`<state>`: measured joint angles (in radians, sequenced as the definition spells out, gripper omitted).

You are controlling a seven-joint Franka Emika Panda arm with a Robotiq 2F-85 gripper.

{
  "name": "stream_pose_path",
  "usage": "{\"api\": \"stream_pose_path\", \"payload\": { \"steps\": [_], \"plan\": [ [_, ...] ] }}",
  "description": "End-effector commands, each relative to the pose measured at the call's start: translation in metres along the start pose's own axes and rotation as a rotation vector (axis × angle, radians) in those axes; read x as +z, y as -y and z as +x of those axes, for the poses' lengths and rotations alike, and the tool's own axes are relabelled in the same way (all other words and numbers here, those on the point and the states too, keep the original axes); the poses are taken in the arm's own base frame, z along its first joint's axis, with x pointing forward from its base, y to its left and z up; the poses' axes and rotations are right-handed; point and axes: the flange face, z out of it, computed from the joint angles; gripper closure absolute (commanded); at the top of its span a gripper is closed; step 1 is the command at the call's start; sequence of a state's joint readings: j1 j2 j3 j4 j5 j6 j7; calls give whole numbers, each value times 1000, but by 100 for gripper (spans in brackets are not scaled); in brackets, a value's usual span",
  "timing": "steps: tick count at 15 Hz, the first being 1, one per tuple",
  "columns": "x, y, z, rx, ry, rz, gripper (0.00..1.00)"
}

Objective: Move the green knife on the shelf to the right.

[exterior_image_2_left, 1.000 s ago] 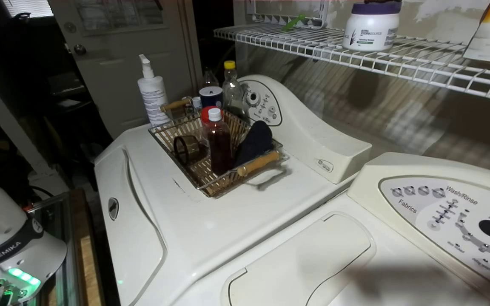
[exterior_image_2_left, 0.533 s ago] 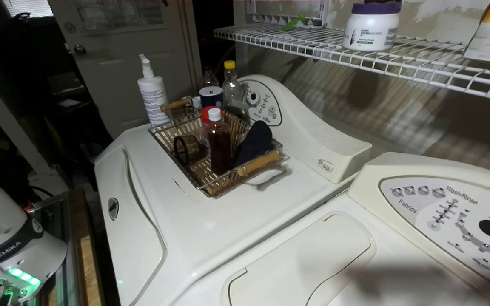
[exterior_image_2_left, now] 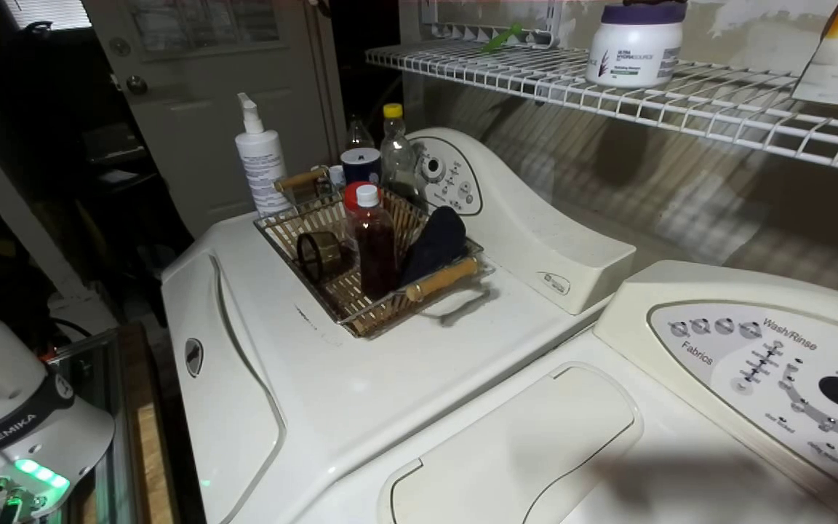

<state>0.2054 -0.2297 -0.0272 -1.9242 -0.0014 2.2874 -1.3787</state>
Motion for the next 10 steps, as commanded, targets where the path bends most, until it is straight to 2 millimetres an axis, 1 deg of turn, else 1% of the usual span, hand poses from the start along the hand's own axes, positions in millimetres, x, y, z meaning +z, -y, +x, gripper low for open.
{"api": "stream_pose_path", "payload": {
  "steps": [1,4,10],
  "plan": [
    [28,-23,4,-96,-40,24,0],
    [43,-42,-1,-133,-33,18,0],
    [59,-85,-16,-148,-45,-31,0]
  ]
}}
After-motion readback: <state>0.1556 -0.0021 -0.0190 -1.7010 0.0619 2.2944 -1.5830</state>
